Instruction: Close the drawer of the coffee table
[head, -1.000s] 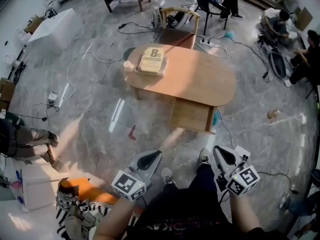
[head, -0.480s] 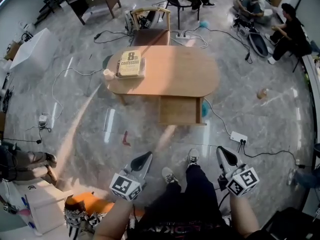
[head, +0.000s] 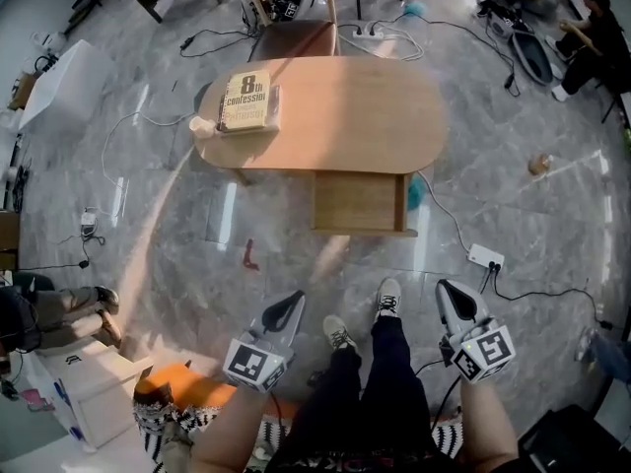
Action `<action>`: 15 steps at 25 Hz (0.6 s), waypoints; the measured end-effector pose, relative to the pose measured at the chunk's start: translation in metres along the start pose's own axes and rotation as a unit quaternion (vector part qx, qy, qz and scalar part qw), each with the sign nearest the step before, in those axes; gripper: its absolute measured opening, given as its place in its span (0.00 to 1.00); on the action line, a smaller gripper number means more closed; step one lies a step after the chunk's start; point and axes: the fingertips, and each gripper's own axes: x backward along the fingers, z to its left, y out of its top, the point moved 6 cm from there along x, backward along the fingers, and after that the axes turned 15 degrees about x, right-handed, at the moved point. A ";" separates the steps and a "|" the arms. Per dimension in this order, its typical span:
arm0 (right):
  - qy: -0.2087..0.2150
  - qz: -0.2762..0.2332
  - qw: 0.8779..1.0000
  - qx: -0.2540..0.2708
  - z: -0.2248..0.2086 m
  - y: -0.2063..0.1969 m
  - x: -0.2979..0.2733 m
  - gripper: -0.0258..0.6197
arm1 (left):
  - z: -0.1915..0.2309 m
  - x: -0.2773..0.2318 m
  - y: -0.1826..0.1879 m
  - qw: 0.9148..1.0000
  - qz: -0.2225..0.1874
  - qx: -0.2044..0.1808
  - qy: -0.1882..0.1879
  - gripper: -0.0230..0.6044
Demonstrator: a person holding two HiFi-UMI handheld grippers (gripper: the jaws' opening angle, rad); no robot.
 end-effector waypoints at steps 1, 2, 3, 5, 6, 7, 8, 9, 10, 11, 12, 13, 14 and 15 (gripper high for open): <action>0.004 0.006 1.000 0.001 -0.006 -0.010 -0.007 0.04 | 0.004 -0.008 -0.005 1.000 0.003 0.003 0.006 0.05; 0.008 0.012 1.000 0.000 -0.012 -0.019 -0.015 0.04 | 0.009 -0.016 -0.012 1.000 0.005 0.007 0.013 0.05; 0.012 0.018 1.000 -0.001 -0.018 -0.029 -0.023 0.04 | 0.015 -0.024 -0.018 1.000 0.007 0.012 0.018 0.05; 0.019 0.030 0.999 -0.004 -0.029 -0.045 -0.039 0.04 | 0.027 -0.039 -0.032 0.999 0.013 0.021 0.027 0.05; 0.021 0.035 0.999 -0.006 -0.035 -0.053 -0.046 0.04 | 0.034 -0.047 -0.040 0.999 0.018 0.024 0.031 0.05; 0.024 0.040 0.999 -0.009 -0.040 -0.061 -0.054 0.04 | 0.041 -0.054 -0.049 0.999 0.024 0.027 0.036 0.05; 0.027 0.044 0.999 -0.013 -0.045 -0.069 -0.061 0.04 | 0.048 -0.061 -0.056 0.998 0.029 0.031 0.042 0.05; 0.032 0.049 0.998 -0.016 -0.049 -0.079 -0.067 0.04 | 0.054 -0.067 -0.064 0.997 0.035 0.037 0.050 0.05; 0.037 0.055 0.998 -0.019 -0.052 -0.089 -0.073 0.04 | 0.060 -0.071 -0.072 0.997 0.040 0.043 0.059 0.05; 0.043 0.063 0.997 -0.021 -0.055 -0.100 -0.078 0.04 | 0.065 -0.075 -0.082 0.996 0.045 0.049 0.067 0.05; 0.049 0.071 0.996 -0.022 -0.058 -0.112 -0.084 0.04 | 0.070 -0.079 -0.092 0.995 0.047 0.053 0.073 0.05; 0.054 0.080 0.995 -0.022 -0.061 -0.125 -0.089 0.04 | 0.076 -0.083 -0.102 0.994 0.047 0.057 0.079 0.05; 0.059 0.087 0.994 -0.021 -0.064 -0.138 -0.096 0.04 | 0.084 -0.086 -0.113 0.993 0.047 0.060 0.086 0.05; 0.063 0.094 0.993 -0.019 -0.066 -0.150 -0.104 0.04 | 0.093 -0.090 -0.123 0.993 0.048 0.061 0.093 0.05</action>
